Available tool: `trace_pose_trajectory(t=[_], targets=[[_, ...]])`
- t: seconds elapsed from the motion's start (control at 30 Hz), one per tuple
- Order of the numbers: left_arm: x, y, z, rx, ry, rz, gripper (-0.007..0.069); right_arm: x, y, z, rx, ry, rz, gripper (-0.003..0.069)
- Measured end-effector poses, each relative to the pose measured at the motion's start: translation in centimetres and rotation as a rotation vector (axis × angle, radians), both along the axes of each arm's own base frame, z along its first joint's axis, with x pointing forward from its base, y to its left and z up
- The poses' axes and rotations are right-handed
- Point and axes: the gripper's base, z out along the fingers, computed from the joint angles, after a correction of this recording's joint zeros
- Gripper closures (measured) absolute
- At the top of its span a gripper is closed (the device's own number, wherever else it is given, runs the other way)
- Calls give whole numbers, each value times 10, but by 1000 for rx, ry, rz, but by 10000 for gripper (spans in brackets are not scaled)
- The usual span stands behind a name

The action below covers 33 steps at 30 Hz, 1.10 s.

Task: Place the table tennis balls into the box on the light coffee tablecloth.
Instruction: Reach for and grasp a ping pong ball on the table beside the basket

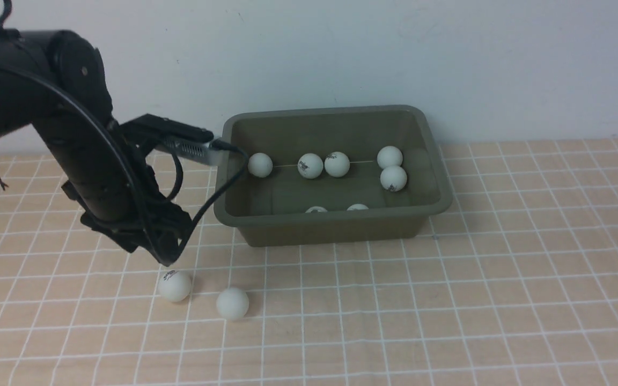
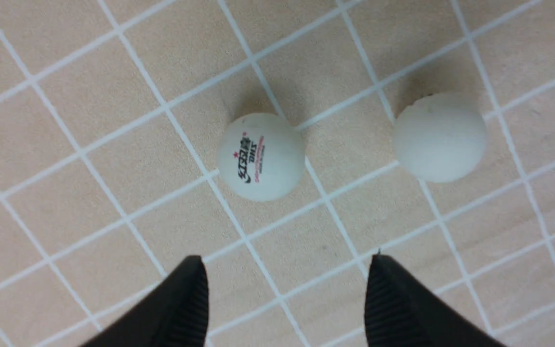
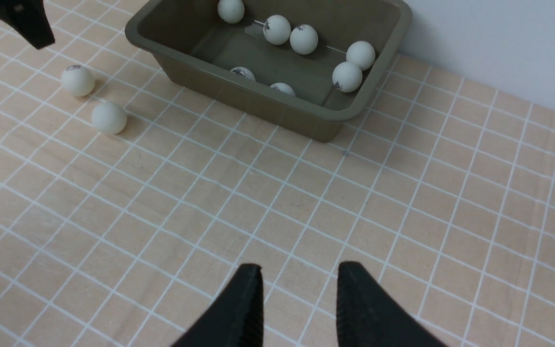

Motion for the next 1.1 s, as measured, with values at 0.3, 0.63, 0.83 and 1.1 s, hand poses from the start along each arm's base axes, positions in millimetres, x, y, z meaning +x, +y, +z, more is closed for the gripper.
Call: trace_pose_trajectory(t=[0.3,0.63,0.83,1.1], targets=[[18,-2,-54,9,0,21,263,0,0,0,0,1,0,448],[26,-3,-87,19,38,26,228,0,0,0,0,1,1,448],[28,-3,-88,18,25,28,229,0,0,0,0,1,1,448],[26,1,-76,82,118,-22,306,0,0,0,0,1,1,448]])
